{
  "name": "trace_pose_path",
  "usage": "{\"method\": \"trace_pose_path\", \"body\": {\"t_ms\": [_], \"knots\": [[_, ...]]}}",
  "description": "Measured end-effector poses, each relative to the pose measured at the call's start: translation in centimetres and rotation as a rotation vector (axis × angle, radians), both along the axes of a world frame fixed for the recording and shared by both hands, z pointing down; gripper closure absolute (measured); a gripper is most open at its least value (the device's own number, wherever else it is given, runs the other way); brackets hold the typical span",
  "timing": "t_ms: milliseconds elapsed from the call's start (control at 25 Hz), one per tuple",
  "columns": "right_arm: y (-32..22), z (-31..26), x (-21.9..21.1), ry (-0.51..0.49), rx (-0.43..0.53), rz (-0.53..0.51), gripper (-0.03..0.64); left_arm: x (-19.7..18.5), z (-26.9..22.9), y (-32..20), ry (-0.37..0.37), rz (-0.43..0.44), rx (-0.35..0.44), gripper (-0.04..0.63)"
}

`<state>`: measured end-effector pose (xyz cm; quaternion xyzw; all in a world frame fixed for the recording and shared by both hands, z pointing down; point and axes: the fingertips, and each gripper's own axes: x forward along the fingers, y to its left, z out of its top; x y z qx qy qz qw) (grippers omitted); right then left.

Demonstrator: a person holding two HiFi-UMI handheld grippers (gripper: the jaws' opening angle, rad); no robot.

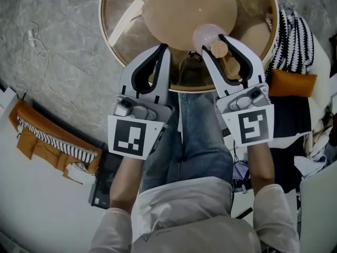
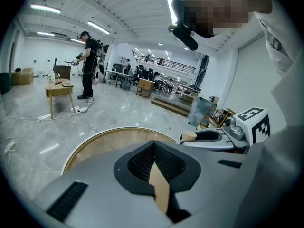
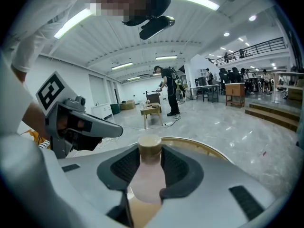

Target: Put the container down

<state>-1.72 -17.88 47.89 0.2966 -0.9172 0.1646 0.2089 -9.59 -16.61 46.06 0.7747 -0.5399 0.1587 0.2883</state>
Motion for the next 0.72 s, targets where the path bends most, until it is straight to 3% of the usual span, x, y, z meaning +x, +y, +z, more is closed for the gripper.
{"method": "trace_pose_path", "body": {"t_ms": [320,720], "knots": [[-0.4,2.5,-0.5,0.013,-0.015,-0.008,0.471,0.5,0.5,0.6,-0.037,0.036,-0.009,0.577],[-0.3,4.6,-1.4,0.015,-0.017,-0.015,0.472,0.2,1.0,0.5,-0.022,0.038,-0.025,0.577]]}}
